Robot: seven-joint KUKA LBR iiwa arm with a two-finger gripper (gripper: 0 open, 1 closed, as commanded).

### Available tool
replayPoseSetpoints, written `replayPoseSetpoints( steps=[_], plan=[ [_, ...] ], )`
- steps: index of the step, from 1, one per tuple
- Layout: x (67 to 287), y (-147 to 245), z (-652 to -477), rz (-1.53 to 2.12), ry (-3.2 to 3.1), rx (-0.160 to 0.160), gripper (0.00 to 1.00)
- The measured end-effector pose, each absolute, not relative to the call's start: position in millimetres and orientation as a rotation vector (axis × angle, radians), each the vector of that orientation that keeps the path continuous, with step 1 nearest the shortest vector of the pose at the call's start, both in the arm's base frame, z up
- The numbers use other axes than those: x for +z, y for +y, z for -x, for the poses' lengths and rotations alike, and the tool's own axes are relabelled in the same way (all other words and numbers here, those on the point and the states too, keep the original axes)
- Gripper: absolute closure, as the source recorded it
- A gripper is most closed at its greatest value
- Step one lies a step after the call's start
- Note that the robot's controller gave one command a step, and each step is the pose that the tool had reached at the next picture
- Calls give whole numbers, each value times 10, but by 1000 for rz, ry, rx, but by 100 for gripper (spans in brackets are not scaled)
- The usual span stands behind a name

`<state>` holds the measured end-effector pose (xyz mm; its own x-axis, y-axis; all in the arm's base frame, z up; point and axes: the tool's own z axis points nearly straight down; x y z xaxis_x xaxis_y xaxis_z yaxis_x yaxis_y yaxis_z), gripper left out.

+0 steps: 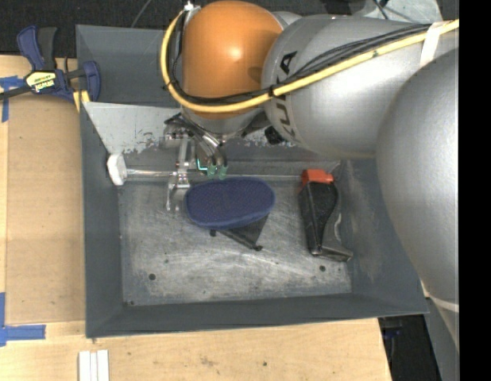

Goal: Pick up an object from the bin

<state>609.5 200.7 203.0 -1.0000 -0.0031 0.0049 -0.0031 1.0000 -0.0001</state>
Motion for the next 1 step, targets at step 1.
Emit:
replayPoseSetpoints(
  steps=[1],
  plan=[
    [732, 1034, -6124, 511, -3102, -9, 0]
  ],
)
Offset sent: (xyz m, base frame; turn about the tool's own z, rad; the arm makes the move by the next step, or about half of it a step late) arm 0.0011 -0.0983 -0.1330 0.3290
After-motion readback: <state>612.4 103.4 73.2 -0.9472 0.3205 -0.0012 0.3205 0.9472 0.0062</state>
